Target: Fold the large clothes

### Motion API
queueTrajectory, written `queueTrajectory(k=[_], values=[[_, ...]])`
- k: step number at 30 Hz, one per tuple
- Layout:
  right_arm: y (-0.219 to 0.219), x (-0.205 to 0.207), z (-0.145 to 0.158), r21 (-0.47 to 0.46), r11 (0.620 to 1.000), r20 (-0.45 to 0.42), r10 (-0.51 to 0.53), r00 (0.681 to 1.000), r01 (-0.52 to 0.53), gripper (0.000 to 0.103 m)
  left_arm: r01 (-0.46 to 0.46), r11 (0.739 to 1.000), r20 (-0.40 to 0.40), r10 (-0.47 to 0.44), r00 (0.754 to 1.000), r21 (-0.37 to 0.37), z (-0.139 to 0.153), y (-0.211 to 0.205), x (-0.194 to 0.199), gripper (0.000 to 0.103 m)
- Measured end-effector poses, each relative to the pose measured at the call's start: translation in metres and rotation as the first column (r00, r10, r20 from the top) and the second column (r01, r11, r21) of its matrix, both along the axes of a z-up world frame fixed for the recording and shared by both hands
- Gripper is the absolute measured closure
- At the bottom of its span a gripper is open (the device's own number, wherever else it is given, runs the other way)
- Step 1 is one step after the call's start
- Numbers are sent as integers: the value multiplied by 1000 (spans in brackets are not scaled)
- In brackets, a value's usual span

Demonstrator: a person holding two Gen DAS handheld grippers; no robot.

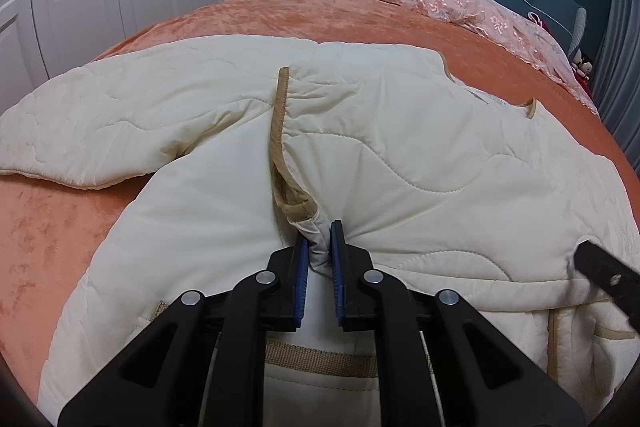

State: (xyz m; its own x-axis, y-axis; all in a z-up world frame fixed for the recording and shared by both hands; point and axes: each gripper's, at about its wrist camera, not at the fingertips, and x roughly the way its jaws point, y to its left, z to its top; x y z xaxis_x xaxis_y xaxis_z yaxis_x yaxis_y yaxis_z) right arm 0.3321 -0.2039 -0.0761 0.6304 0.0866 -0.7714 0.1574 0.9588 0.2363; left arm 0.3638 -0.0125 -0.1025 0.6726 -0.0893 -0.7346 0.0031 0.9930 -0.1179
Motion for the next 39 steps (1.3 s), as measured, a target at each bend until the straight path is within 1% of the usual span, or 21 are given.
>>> queueTrajectory(k=[3,9,12,14,15,18,19,20,21,22,24,26,29,31,32,33,34,35,36,38,39], values=[[8,-5,-18,-48,999,-1,-9,1000,9,80,1,1000,6,-1,1000,-16,-2,2,-1,93],[24,-5,-29,-158,987,24,1,1000,3,80,1,999,13,0,1000,-44,-1,4,-3,92],[27,-6,-31,-179,984,37,1,999,6,80,-3,992,5,3,1000,-126,4,15,-3,89],[29,-8,-33,-189,982,46,1,999,8,80,-27,977,-4,27,1000,-212,13,33,-7,74],[29,-9,-33,-191,982,51,2,999,8,80,-51,971,-4,52,999,-232,21,46,-11,69],[28,-11,-33,-180,984,62,1,998,11,80,-125,960,44,140,989,-249,48,96,-24,47],[27,-11,-33,-175,984,64,0,998,11,80,-161,956,56,179,982,-245,55,118,-27,36],[26,-12,-33,-173,985,65,0,998,11,81,-203,952,62,223,973,-230,61,141,-29,30],[27,-12,-33,-171,985,65,-1,998,12,81,-245,946,53,261,964,-215,65,164,-29,30],[27,-12,-32,-171,985,65,-1,998,12,81,-283,937,31,296,955,-205,66,188,-27,30],[27,-12,-32,-171,985,66,-1,998,13,81,-388,901,-36,388,921,-193,61,241,-20,30],[27,-13,-32,-174,985,67,-1,998,13,81,-491,846,-99,482,871,-209,52,290,-18,30],[26,-13,-32,-180,984,68,-2,998,14,81,-613,743,-166,592,789,-268,37,353,-20,30],[26,-14,-32,-180,984,68,-2,998,14,81,-645,695,-195,618,762,-317,28,375,-21,31],[26,-14,-32,-180,984,68,-2,998,14,81,-642,679,-199,616,762,-355,26,383,-19,31],[26,-14,-32,-180,984,68,-2,998,14,81,-642,669,-197,619,760,-375,25,386,-18,32],[26,-14,-32,-180,984,68,-2,998,14,81,-644,663,-194,624,757,-381,24,386,-16,38],[26,-14,-32,-180,984,68,-2,998,14,81,-634,667,-189,616,765,-390,24,385,-12,50],[26,-14,-32,-180,984,68,-2,998,14,81,-622,677,-192,601,776,-394,24,384,-6,58],[26,-14,-32,-179,984,69,-2,998,14,81,-612,699,-186,590,786,-371,26,377,3,85],[26,-14,-32,-179,984,69,-2,998,14,81,-600,717,-168,583,795,-354,30,371,7,90]])
